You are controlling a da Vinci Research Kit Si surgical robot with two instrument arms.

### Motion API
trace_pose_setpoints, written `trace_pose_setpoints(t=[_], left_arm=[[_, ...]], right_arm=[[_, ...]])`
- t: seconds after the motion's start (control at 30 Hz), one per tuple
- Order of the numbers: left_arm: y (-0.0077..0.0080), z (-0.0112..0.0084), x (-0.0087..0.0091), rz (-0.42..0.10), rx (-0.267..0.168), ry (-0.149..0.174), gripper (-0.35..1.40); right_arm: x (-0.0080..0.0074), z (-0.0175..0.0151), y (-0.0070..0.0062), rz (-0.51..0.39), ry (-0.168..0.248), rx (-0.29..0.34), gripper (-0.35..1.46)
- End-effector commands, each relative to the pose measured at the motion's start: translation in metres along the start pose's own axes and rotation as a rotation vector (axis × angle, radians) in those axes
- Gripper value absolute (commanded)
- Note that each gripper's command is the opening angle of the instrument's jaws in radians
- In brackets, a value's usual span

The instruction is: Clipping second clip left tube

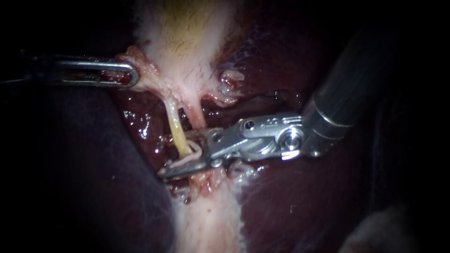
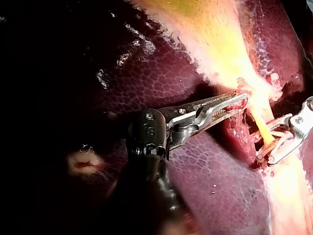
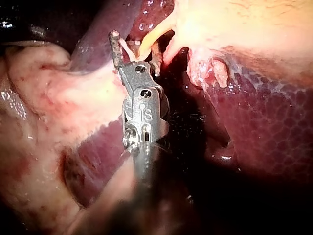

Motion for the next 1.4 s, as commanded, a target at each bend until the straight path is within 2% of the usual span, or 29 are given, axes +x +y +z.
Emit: trace_pose_setpoints(t=[0.03, 0.17, 0.3, 0.43, 0.53, 0.63, 0.8, 1.0, 1.1, 1.17, 1.23, 1.27, 1.4], left_arm=[[0.0000, 0.0000, 0.0000, 0.000, 0.000, 0.000, -0.35], [0.0000, 0.0001, 0.0000, 0.000, 0.000, 0.000, -0.35], [0.0000, 0.0000, 0.0000, 0.000, 0.000, 0.000, -0.35], [0.0000, 0.0000, 0.0000, 0.000, -0.001, 0.000, -0.35], [0.0000, 0.0000, 0.0000, 0.000, -0.001, 0.000, -0.35], [-0.0001, 0.0000, 0.0000, 0.000, -0.001, 0.000, -0.35], [-0.0001, 0.0000, 0.0000, 0.000, -0.001, -0.001, -0.35], [-0.0001, 0.0000, 0.0000, 0.000, -0.001, -0.001, -0.35], [-0.0001, 0.0000, 0.0000, 0.000, -0.001, -0.001, -0.35], [-0.0002, 0.0000, 0.0000, 0.000, -0.001, -0.001, -0.35], [-0.0002, 0.0000, 0.0000, 0.000, -0.001, -0.001, -0.35], [-0.0002, 0.0000, 0.0000, 0.000, -0.001, -0.001, -0.35], [-0.0002, 0.0000, 0.0000, 0.000, -0.001, -0.001, -0.35]], right_arm=[[0.0001, 0.0000, 0.0000, 0.004, 0.000, 0.004, 0.49], [-0.0001, 0.0001, -0.0003, 0.020, -0.002, 0.014, 0.49], [-0.0001, 0.0002, -0.0011, 0.028, -0.010, 0.051, 0.48], [0.0004, 0.0002, -0.0027, 0.021, -0.011, 0.122, 0.48], [0.0011, 0.0004, -0.0041, 0.019, 0.004, 0.166, 0.48], [0.0019, 0.0005, -0.0053, 0.018, 0.024, 0.189, 0.48], [0.0027, 0.0008, -0.0066, 0.015, 0.026, 0.207, 0.46], [0.0025, 0.0007, -0.0061, 0.016, 0.028, 0.201, 0.40], [0.0022, 0.0004, -0.0054, 0.029, 0.036, 0.162, 0.26], [0.0019, 0.0000, -0.0049, 0.035, 0.032, 0.153, 0.09], [0.0016, -0.0003, -0.0046, 0.041, 0.026, 0.150, -0.12], [0.0015, -0.0005, -0.0044, 0.041, 0.020, 0.148, -0.32], [0.0012, -0.0008, -0.0039, 0.045, -0.012, 0.140, -0.35]])
